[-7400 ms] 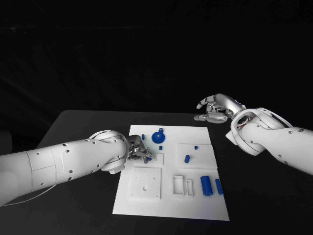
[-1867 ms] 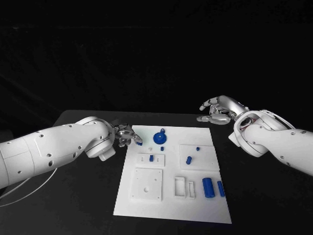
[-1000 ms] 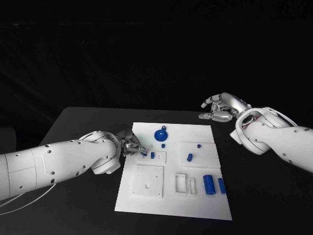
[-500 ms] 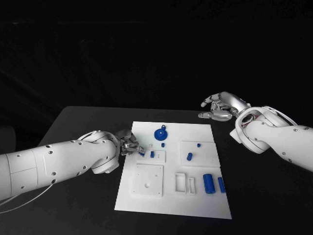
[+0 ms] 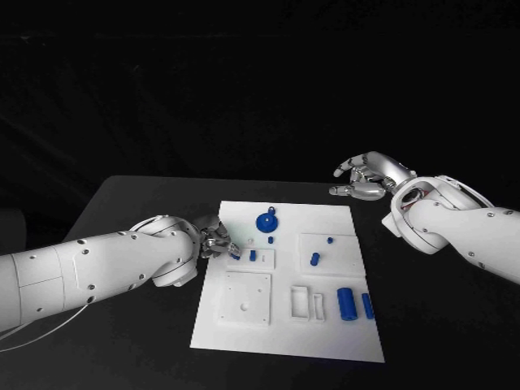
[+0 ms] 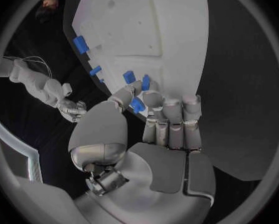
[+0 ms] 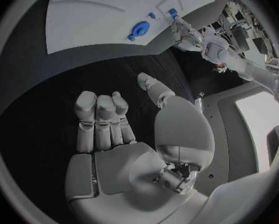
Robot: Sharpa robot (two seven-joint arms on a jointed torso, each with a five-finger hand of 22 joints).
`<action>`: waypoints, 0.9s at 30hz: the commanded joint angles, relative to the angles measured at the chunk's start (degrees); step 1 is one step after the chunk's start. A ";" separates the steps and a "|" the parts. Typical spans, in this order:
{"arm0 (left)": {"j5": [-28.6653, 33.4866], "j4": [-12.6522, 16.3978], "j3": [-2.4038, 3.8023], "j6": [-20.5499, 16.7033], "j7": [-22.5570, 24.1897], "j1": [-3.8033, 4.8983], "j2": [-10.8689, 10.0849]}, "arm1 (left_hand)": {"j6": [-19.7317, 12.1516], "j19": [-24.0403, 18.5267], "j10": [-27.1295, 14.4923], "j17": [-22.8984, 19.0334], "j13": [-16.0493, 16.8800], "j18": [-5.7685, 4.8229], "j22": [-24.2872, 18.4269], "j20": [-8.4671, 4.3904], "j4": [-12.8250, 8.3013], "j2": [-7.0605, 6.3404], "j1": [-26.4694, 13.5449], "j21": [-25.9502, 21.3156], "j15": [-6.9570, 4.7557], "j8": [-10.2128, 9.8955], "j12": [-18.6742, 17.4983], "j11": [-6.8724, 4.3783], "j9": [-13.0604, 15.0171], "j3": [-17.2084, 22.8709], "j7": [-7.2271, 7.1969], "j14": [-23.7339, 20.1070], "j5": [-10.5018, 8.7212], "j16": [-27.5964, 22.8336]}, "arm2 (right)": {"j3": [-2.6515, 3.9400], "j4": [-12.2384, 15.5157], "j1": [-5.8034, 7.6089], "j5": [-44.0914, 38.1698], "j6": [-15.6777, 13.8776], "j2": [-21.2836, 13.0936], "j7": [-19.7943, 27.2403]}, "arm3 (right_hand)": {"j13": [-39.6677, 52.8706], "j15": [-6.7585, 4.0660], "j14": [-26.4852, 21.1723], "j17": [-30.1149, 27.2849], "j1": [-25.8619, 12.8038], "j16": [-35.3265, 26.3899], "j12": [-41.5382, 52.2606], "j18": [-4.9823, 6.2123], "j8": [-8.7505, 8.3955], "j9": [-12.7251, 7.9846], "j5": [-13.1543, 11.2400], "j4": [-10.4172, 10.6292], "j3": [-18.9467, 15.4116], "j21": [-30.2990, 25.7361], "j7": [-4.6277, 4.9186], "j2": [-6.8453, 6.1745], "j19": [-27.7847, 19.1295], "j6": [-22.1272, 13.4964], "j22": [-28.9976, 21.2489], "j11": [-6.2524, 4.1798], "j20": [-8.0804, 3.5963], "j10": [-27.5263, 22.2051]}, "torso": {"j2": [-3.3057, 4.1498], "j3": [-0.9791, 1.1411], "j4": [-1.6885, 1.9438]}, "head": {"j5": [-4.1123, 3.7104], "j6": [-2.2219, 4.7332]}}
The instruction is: Assemble the parts on the task board
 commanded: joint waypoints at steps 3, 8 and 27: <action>-0.45 0.04 -0.27 2.51 -0.68 -0.48 0.11 | 4.28 0.34 2.03 0.10 0.08 0.41 0.09 -7.24 -1.89 0.51 0.02 0.36 -3.12 3.77 0.36 -2.63 4.19 2.15 -2.29 2.58 0.30 0.34 | 0.02 0.06 -0.03 -0.14 0.66 -0.03 0.53 | -0.11 -0.01 0.49 0.08 0.22 -0.35 0.34 6.75 0.05 -0.08 0.40 0.31 -0.02 -0.28 0.59 0.11 0.04 1.02 0.10 0.94 -0.26 -1.76 | -0.01 0.01 -0.03 | 0.01 -0.02; -0.45 0.04 -0.26 2.55 -0.71 -0.51 0.19 | 4.28 0.31 2.02 0.10 0.10 0.41 0.10 -7.24 -1.91 0.52 -0.02 0.37 -3.10 3.78 0.40 -2.62 4.20 2.13 -2.29 2.56 0.27 0.36 | 0.02 0.05 -0.04 -0.14 0.67 -0.09 0.54 | -0.12 -0.01 0.50 0.08 0.22 -0.35 0.35 6.75 0.05 -0.08 0.44 0.32 -0.03 -0.28 0.59 0.12 0.04 1.03 0.10 0.94 -0.26 -1.77 | 0.01 0.02 -0.02 | -0.01 0.03; -0.45 -0.08 -0.26 3.47 -0.03 -0.51 0.82 | 5.60 0.27 2.19 0.64 0.76 0.47 0.32 -7.19 -1.17 0.17 -1.74 0.82 -2.97 4.93 2.30 -2.92 4.44 1.35 -2.67 2.81 -1.00 1.80 | 0.02 -0.08 -0.10 -0.11 0.65 0.01 0.62 | -0.17 0.00 0.50 0.08 0.14 -0.38 0.37 6.75 0.04 -0.09 0.63 0.41 -0.09 -0.32 0.60 0.16 0.06 1.02 0.12 0.94 -0.26 -1.80 | 0.03 0.03 -0.01 | 0.00 0.00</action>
